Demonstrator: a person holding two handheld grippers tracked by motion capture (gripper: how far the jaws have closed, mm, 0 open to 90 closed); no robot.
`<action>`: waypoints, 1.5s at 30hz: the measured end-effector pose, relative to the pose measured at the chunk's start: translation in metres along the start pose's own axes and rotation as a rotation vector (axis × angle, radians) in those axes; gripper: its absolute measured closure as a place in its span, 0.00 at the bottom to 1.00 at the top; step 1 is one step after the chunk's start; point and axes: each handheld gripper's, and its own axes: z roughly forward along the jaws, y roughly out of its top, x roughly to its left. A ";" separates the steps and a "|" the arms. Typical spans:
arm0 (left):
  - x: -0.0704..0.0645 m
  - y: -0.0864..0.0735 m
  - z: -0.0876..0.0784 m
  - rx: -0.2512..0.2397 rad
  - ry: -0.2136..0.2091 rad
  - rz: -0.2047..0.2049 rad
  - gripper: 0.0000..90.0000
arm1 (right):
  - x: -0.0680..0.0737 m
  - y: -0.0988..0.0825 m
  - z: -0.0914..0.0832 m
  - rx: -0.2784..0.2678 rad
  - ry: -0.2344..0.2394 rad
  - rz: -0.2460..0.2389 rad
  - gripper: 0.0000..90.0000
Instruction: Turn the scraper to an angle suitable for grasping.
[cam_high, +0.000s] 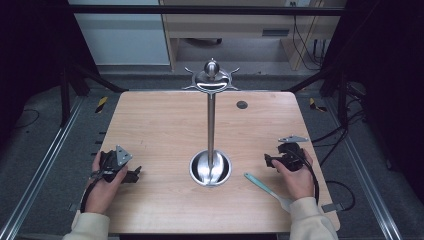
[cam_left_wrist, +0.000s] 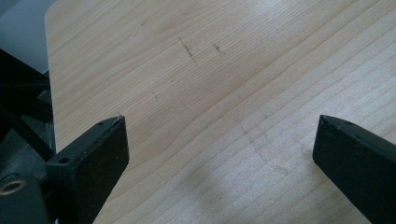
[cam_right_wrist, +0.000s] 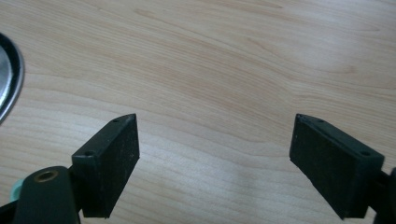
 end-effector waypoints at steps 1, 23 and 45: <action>0.000 0.000 0.000 0.000 -0.001 -0.001 0.04 | 0.000 0.000 0.000 0.004 -0.007 -0.005 0.20; 0.002 0.001 -0.001 -0.002 0.008 0.005 0.04 | 0.028 0.003 0.000 0.061 -0.027 -0.215 0.78; 0.002 0.000 -0.001 0.005 0.013 0.018 0.04 | 0.056 -0.003 0.003 0.167 0.149 -0.329 1.00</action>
